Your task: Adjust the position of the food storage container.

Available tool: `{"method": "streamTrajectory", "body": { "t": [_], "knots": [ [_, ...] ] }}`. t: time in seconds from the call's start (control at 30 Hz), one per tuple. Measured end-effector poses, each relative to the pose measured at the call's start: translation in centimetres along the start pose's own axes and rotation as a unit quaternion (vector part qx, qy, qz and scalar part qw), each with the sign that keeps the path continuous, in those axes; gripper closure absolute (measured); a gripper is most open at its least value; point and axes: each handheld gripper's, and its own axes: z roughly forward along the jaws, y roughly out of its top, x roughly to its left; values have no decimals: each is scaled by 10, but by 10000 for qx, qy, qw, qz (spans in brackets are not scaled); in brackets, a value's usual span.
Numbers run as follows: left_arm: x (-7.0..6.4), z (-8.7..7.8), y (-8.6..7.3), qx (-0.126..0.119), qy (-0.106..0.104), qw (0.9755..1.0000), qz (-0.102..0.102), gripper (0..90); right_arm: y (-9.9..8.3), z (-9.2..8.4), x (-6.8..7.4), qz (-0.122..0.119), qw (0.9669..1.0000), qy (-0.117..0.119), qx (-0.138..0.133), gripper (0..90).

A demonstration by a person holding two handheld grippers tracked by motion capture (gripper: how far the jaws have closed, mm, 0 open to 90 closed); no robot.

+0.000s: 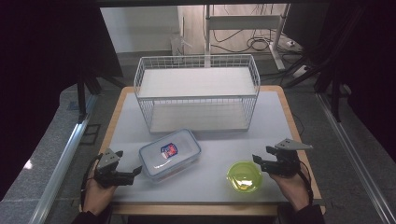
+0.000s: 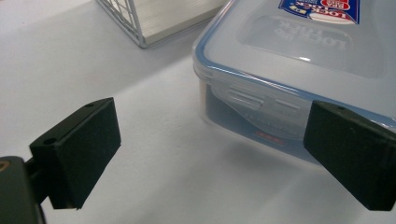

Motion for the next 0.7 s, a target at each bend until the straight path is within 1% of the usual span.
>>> {"method": "streamTrajectory", "body": {
  "t": [0.1, 0.13, 0.17, 0.23, 0.3, 0.33, 0.37, 0.4, 0.47, 0.5, 0.53, 0.57, 0.6, 0.63, 0.67, 0.7],
  "knots": [
    [1, -1, 0, -20, 14, 10000, -7, 39, 4, -5, 10, -208, 9995, 234, -14, 567],
    [1, -1, 0, -20, 14, 10000, -9, 39, 4, -6, 12, -275, 9992, 305, -11, 612],
    [1, -1, 0, -20, 14, 10000, -9, 39, 4, -6, 12, -275, 9992, 305, -11, 612],
    [0, -1, 0, -15, 19, 10000, -8, 39, 6, -8, 19, -476, 9980, 419, 13, 721],
    [1, -1, 0, -16, 12, 10000, -14, 39, 6, -9, 24, -562, 9970, 535, 75, 812],
    [1, -1, 0, -15, 10, 10000, -19, 40, 7, -9, 29, -658, 9956, 655, 143, 886],
    [1, -1, 0, -15, 10, 10000, -19, 40, 7, -9, 29, -658, 9956, 655, 143, 886],
    [1, -1, 0, -16, 9, 10000, -23, 40, 7, -9, 31, -680, 9951, 700, 175, 900],
    [1, -1, 0, -16, 7, 10000, -30, 40, 7, -8, 40, -726, 9931, 874, 304, 900],
    [1, -1, 0, -14, 7, 10000, -32, 40, 7, -8, 43, -717, 9926, 920, 348, 900],
    [1, -1, 0, -12, 8, 10000, -33, 40, 7, -8, 43, -717, 9926, 920, 348, 900],
    [1, -1, 0, -13, 8, 10000, -34, 40, 7, -7, 46, -726, 9918, 983, 388, 900],
    [1, -1, 0, -15, 6, 10000, -37, 40, 7, -7, 53, -786, 9902, 1073, 421, 900],
    [1, -1, 0, -15, 6, 10000, -37, 40, 7, -7, 53, -786, 9902, 1073, 421, 900],
    [1, -1, 0, -14, 8, 10000, -39, 40, 7, -7, 59, -851, 9885, 1168, 442, 900],
    [1, -1, 0, -15, 6, 10000, -42, 40, 7, -7, 63, -868, 9877, 1215, 458, 900]
  ]
}}
